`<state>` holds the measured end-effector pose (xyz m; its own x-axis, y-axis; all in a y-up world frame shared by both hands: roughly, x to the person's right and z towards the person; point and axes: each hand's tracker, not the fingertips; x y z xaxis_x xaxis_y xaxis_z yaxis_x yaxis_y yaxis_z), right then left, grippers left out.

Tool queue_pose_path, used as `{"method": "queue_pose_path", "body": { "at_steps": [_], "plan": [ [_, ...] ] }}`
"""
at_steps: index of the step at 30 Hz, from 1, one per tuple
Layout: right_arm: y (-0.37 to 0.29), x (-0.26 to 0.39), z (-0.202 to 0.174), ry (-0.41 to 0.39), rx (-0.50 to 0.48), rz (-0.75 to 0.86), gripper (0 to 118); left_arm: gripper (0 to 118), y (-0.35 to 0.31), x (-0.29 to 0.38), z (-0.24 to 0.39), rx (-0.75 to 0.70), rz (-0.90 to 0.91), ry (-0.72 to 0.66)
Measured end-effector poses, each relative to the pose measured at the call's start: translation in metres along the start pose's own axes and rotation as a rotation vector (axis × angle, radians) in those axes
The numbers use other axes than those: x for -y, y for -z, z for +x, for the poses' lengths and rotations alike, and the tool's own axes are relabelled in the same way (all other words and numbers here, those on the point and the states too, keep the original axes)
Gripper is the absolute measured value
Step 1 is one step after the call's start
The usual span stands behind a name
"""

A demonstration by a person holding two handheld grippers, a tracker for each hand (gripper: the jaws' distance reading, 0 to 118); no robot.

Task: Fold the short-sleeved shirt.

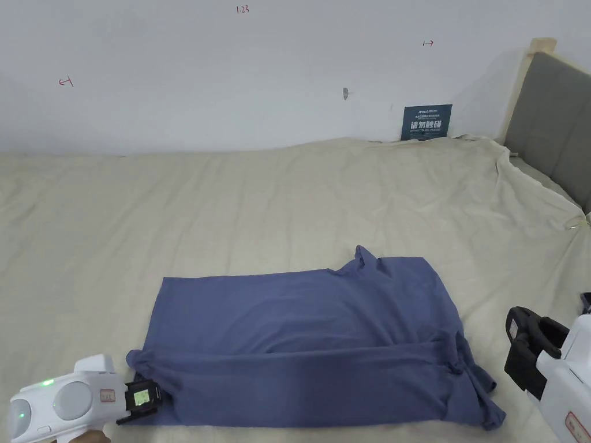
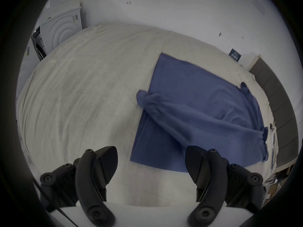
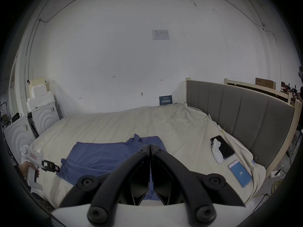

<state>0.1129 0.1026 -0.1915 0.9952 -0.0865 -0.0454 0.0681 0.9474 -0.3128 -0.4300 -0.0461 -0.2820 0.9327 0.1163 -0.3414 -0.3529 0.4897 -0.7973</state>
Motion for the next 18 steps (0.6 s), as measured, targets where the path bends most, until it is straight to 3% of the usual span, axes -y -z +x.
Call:
{"method": "queue_pose_path", "body": {
  "at_steps": [3,4,5,7,9,10,18],
  "plan": [
    [0.009,0.002,-0.001,-0.003,0.003,-0.016,0,82,0.013,0.006,0.002,-0.033,-0.075,0.031],
    [0.011,0.002,-0.001,0.003,-0.001,-0.022,0,73,0.016,0.008,0.003,-0.028,-0.094,0.042],
    [0.013,0.002,0.000,0.007,-0.003,-0.028,0,56,0.018,0.010,0.004,-0.021,-0.106,0.056],
    [0.018,0.003,0.000,0.010,-0.013,-0.049,0,48,0.019,0.016,0.007,-0.029,-0.084,0.071],
    [0.020,0.004,0.000,0.009,-0.017,-0.060,0,18,0.016,0.015,0.010,-0.021,-0.067,0.087],
    [0.021,0.005,0.000,0.004,-0.015,-0.066,0,10,0.016,0.014,0.011,0.007,-0.065,0.091],
    [0.071,0.032,0.023,0.006,0.019,-0.266,4,5,-0.015,0.008,0.022,0.051,0.029,0.151]
  ]
}}
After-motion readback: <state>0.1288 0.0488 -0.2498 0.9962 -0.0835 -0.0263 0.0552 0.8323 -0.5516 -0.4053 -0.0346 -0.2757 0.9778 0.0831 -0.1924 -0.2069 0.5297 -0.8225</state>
